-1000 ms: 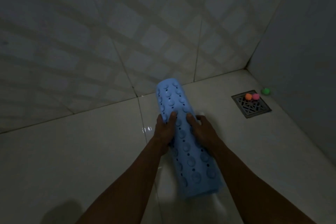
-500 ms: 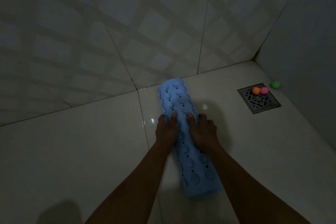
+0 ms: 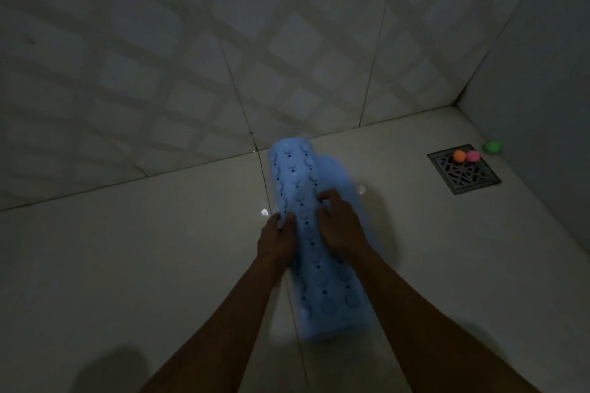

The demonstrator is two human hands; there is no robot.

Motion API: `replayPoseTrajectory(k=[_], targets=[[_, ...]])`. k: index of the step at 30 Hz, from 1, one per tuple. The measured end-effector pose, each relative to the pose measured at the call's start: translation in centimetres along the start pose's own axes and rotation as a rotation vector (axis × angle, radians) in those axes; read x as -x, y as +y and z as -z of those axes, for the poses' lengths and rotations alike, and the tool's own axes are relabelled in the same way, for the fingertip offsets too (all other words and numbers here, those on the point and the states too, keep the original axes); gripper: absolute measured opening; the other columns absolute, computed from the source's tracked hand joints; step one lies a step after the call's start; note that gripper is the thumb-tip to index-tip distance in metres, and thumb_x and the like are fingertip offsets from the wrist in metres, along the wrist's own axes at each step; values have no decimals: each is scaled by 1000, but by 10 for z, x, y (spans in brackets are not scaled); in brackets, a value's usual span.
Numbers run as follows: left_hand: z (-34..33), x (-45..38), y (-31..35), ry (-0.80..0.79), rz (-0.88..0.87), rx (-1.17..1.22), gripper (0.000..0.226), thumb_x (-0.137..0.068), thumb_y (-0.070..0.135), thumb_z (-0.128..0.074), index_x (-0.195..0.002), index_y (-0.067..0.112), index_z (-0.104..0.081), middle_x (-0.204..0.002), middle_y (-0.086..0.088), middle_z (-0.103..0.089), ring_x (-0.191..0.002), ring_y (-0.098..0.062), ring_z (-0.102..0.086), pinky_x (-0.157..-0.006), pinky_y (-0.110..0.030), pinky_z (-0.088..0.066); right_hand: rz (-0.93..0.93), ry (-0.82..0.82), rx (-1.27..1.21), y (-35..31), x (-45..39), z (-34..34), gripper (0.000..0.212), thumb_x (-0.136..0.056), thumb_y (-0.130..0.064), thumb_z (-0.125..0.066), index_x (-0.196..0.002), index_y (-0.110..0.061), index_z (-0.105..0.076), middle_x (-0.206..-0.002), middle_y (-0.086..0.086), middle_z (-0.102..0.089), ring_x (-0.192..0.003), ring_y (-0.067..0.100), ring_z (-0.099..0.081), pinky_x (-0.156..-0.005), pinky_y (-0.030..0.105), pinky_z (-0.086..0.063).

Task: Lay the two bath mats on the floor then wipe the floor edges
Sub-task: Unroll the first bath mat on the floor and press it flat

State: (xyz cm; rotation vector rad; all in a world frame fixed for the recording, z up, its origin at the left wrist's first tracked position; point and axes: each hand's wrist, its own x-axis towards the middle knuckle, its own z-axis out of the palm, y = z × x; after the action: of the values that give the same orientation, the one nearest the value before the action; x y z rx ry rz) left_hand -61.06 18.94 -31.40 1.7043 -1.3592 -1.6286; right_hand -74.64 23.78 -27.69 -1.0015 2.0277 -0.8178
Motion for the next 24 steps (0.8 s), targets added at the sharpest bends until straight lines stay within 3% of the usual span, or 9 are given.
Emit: replayPoseTrajectory(k=[4,8,11,13,16,18,20,21,24], targets=[[29,16,9,18,39,33,87,-80,73,-58,-144,16,-50,-138,-10,-60,-120,-32,-61,-103,-51,-51,31,-20,60,-12,4,-17,45,-96,-19,-49,-141,-21,-44,-139,14,-45,-126,37,-48,-104,45,-43],[51,19,8,19,73,8,73,-92,59,-59,-150,16,-44,-144,-11,-55,-124,-31,-59,-103,-50,-52,4,-149,105,-24,6,-32,67,-99,-34,-54,-156,-18,-23,-160,12,-29,-145,32,-32,-119,42,-28],[64,25,7,4,67,6,68,-95,57,-56,-148,15,-46,-139,-8,-58,-122,-30,-61,-102,-49,-53,46,-149,27,-32,8,-46,57,-100,-27,-54,-152,-15,-33,-154,12,-39,-138,30,-44,-110,33,-37],[73,28,4,14,49,-13,68,-97,58,-52,-148,13,-47,-144,-10,-56,-125,-30,-59,-105,-48,-50,88,-116,77,-37,7,-53,48,-100,-28,-51,-146,-21,-40,-144,15,-47,-126,32,-54,-103,37,-46],[87,32,-6,37,54,-22,66,-98,56,-50,-146,11,-48,-144,-9,-55,-126,-30,-58,-107,-46,-49,84,-155,164,-44,7,-61,59,-98,-36,-54,-151,-23,-33,-149,13,-41,-129,33,-50,-106,45,-45],[98,32,-18,25,39,9,83,-88,72,-52,-146,13,-49,-144,-9,-56,-125,-28,-59,-107,-46,-49,71,-186,160,-50,11,-71,69,-94,-45,-59,-152,-25,-29,-152,11,-38,-136,33,-44,-111,45,-40],[112,31,-34,16,49,40,114,-63,93,-53,-148,16,-48,-144,-7,-58,-124,-26,-61,-107,-45,-50,76,-254,80,-58,19,-83,70,-95,-38,-61,-154,-22,-26,-156,9,-35,-140,30,-40,-113,39,-37],[119,31,-41,-1,61,54,118,-59,94,-56,-148,17,-48,-142,-7,-60,-122,-25,-63,-105,-45,-52,96,-273,60,-60,21,-91,69,-96,-34,-61,-155,-22,-26,-157,10,-34,-141,29,-40,-113,37,-37],[137,49,-35,-44,94,116,81,-80,68,-67,-140,14,-55,-125,-7,-70,-106,-26,-71,-94,-47,-58,115,-269,123,-68,27,-107,65,-94,-38,-59,-152,-33,-30,-151,12,-37,-132,31,-47,-110,41,-41]])
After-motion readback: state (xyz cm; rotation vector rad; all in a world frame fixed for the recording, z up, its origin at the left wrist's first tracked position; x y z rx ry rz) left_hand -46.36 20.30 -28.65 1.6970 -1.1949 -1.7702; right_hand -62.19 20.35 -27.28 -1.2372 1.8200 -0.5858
